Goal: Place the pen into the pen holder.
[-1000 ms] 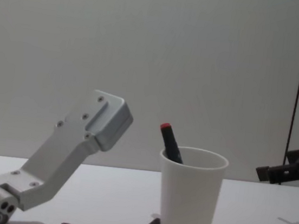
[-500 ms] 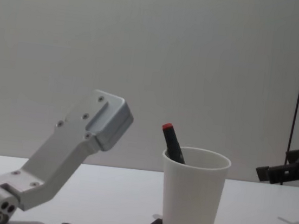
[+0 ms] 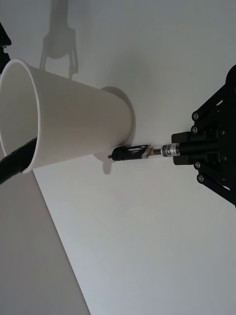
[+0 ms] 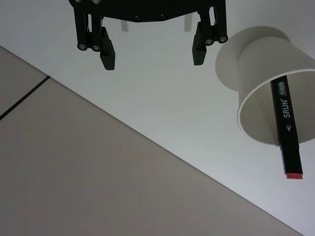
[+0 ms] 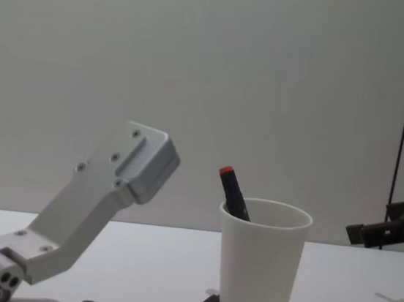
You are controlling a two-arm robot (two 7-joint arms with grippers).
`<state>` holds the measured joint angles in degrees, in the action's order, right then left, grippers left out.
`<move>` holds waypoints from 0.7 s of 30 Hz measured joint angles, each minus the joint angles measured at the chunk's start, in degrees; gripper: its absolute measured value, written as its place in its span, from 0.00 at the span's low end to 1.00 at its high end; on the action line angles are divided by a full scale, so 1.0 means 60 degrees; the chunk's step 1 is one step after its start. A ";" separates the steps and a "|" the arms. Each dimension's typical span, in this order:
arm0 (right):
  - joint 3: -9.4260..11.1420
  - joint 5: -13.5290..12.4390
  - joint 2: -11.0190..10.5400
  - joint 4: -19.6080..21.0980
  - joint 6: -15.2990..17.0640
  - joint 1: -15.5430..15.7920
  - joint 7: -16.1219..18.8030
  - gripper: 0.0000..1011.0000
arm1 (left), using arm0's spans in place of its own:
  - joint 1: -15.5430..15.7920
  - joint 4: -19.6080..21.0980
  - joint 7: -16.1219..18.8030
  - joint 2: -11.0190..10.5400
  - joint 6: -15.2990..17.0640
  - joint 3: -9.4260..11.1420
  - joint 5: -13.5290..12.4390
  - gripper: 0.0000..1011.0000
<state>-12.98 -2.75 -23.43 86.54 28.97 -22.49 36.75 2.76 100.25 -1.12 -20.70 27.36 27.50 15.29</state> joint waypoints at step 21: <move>0.0000 0.0000 0.0000 0.0001 0.0000 0.0000 0.0000 0.99 | -0.0321 0.0571 0.1117 -0.0574 -0.0455 -0.0395 -0.0974 0.14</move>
<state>-12.97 -2.75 -23.44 86.54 28.97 -22.49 36.75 0.83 103.68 5.59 -24.15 24.63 25.13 9.44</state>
